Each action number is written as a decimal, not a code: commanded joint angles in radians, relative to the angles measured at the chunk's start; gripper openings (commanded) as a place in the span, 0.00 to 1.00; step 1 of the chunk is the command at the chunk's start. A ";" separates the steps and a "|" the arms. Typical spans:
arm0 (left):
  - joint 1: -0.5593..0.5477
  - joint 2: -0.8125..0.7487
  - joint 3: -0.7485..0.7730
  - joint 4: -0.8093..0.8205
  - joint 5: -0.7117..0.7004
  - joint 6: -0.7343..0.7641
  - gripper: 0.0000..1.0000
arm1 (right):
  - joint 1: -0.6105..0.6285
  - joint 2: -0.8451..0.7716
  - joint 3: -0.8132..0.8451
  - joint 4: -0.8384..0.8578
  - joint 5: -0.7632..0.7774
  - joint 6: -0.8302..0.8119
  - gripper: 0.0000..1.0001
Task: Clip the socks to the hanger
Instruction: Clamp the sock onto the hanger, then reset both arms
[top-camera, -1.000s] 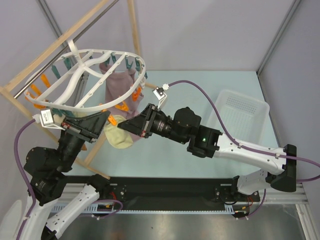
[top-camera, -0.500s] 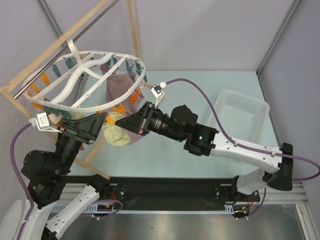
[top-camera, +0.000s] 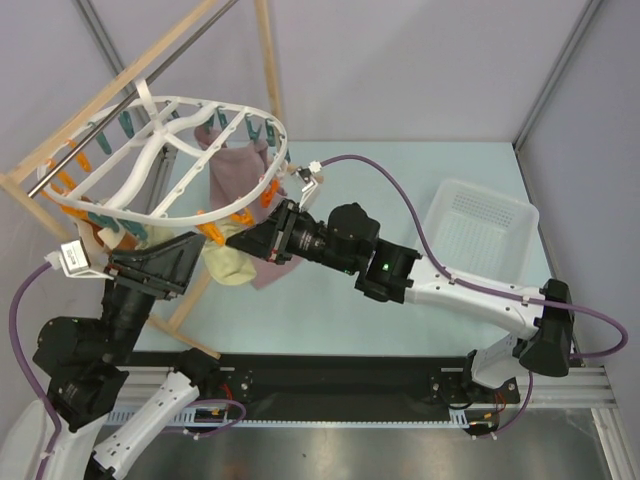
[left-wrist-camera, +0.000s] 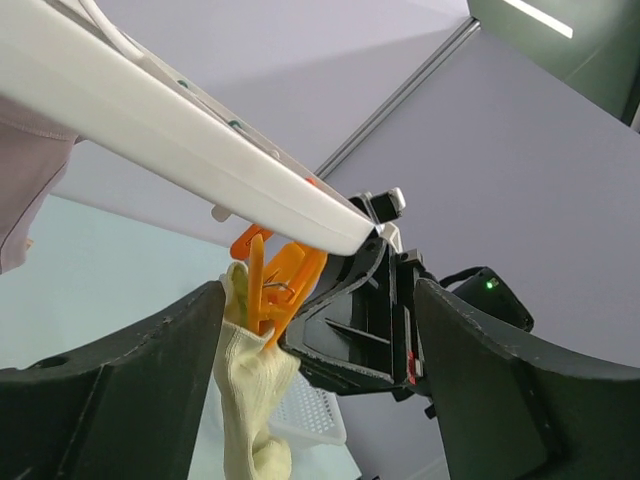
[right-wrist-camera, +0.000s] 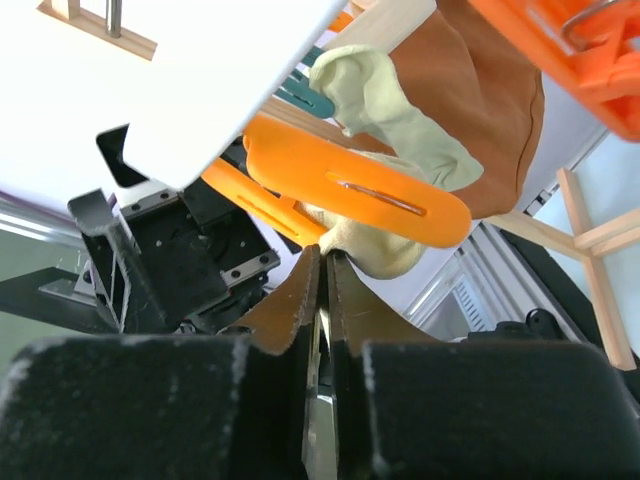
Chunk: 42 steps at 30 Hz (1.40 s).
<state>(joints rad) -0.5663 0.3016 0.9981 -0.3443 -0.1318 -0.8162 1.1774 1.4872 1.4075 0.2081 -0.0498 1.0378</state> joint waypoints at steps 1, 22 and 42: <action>-0.001 -0.033 0.024 -0.030 0.012 0.035 0.83 | -0.015 0.010 0.053 0.041 -0.024 -0.013 0.08; -0.001 -0.214 -0.088 -0.150 0.231 0.134 0.99 | -0.074 -0.220 -0.281 -0.368 0.175 -0.364 1.00; -0.001 -0.441 -0.963 0.588 0.448 -0.168 0.99 | -0.062 -1.277 -1.514 0.287 0.605 -0.424 1.00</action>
<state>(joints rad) -0.5671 0.0071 0.1024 0.0288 0.2600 -0.8967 1.1049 0.3153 0.0616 0.1970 0.5117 0.5735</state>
